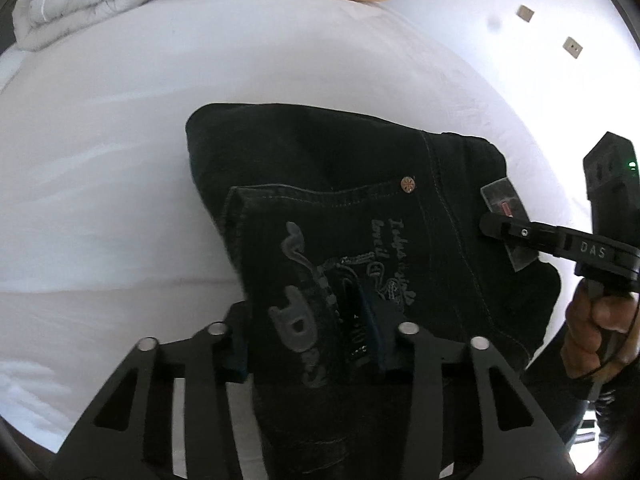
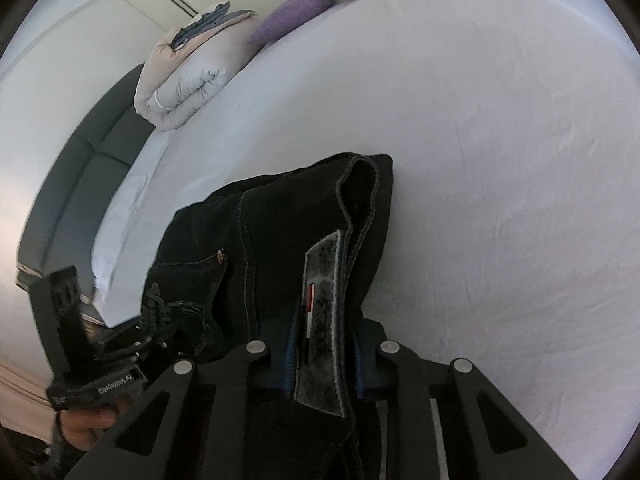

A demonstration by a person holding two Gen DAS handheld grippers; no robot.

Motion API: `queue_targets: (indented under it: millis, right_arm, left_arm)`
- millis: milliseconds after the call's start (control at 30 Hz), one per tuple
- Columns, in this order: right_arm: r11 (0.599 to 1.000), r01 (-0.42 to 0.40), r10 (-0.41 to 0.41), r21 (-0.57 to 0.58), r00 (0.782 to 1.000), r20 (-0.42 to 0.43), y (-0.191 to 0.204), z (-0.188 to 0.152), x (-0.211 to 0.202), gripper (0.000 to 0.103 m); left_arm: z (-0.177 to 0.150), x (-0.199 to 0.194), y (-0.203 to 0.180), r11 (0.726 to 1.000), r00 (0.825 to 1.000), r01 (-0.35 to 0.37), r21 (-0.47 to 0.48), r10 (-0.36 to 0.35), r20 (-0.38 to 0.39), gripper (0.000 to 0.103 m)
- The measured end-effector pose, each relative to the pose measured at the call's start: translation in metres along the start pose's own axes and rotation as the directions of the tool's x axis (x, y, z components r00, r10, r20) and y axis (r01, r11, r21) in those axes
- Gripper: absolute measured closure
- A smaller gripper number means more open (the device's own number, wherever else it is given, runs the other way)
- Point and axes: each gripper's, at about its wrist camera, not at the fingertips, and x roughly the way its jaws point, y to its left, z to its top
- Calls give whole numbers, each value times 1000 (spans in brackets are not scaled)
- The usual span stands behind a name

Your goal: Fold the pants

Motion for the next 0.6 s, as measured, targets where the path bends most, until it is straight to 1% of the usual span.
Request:
queue_targets:
  millis: [133, 200, 333, 433, 600]
  right_arm:
    - [998, 46, -44, -43, 999, 28, 13, -4, -5, 81]
    - [995, 68, -65, -68, 997, 48, 20, -5, -9, 82]
    - [989, 98, -90, -113, 993, 80, 32, -8, -18, 84]
    - [985, 104, -91, -136, 991, 99, 38, -9, -25, 84]
    - [985, 82, -65, -150, 991, 117, 48, -8, -37, 85]
  left_arm:
    - [-3, 1, -1, 1000, 1000, -23, 12, 23, 8, 69]
    - [-7, -5, 5, 999, 999, -37, 21, 36, 12, 70]
    - [-11, -11, 6, 998, 998, -59, 32, 59, 21, 75]
    - [-11, -12, 2, 997, 997, -66, 34, 65, 31, 79]
    - [-6, -19, -3, 996, 996, -78, 51, 76, 49, 80]
